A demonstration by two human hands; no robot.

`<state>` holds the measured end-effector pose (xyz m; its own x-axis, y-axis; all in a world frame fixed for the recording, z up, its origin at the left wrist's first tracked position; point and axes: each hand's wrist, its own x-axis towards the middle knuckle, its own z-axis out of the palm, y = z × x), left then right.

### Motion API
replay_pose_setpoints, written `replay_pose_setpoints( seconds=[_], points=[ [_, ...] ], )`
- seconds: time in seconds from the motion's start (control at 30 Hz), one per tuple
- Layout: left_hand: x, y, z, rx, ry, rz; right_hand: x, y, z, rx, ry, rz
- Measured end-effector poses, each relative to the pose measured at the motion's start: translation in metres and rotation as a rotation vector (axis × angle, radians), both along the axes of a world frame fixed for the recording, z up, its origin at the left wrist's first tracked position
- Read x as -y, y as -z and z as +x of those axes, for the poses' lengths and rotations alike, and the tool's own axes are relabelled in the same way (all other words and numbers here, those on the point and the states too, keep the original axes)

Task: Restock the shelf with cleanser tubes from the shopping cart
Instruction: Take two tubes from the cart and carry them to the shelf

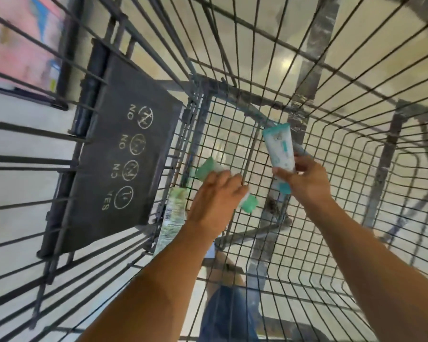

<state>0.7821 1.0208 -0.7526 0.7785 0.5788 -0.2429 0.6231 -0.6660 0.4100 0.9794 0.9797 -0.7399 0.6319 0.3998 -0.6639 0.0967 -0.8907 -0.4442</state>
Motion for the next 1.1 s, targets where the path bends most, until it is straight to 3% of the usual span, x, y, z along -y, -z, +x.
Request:
replay_pose_setpoints(
  seconds=[0.07,0.17,0.27,0.5,0.63,0.73,0.8,0.93,1.1],
  points=[
    [0.004,-0.001,-0.002,-0.032,0.061,0.020,0.012,0.002,0.003,-0.019,0.034,-0.004],
    [0.020,0.004,-0.006,-0.161,-0.228,-0.279,0.024,0.005,0.000,-0.056,0.068,0.002],
    [0.028,0.006,-0.002,-0.078,-0.513,-0.396,0.030,0.004,-0.008,-0.089,0.065,0.017],
    [0.028,0.003,0.018,0.010,-0.757,-0.455,0.041,0.005,-0.027,-0.172,0.168,0.053],
    [0.008,-0.014,0.018,0.020,-1.042,-0.749,0.041,-0.013,-0.034,-0.265,0.237,0.103],
    [-0.008,-0.042,0.011,0.089,-1.244,-1.046,0.034,-0.044,-0.041,-0.328,0.310,0.163],
    [-0.015,-0.073,0.007,0.132,-1.244,-1.116,0.028,-0.071,-0.048,-0.355,0.345,0.206],
    [-0.035,-0.158,-0.006,0.337,-1.215,-1.175,0.007,-0.137,-0.065,-0.389,0.389,0.274],
    [-0.054,-0.267,-0.037,0.590,-1.192,-1.103,-0.020,-0.240,-0.093,-0.438,0.349,0.421]
  ],
)
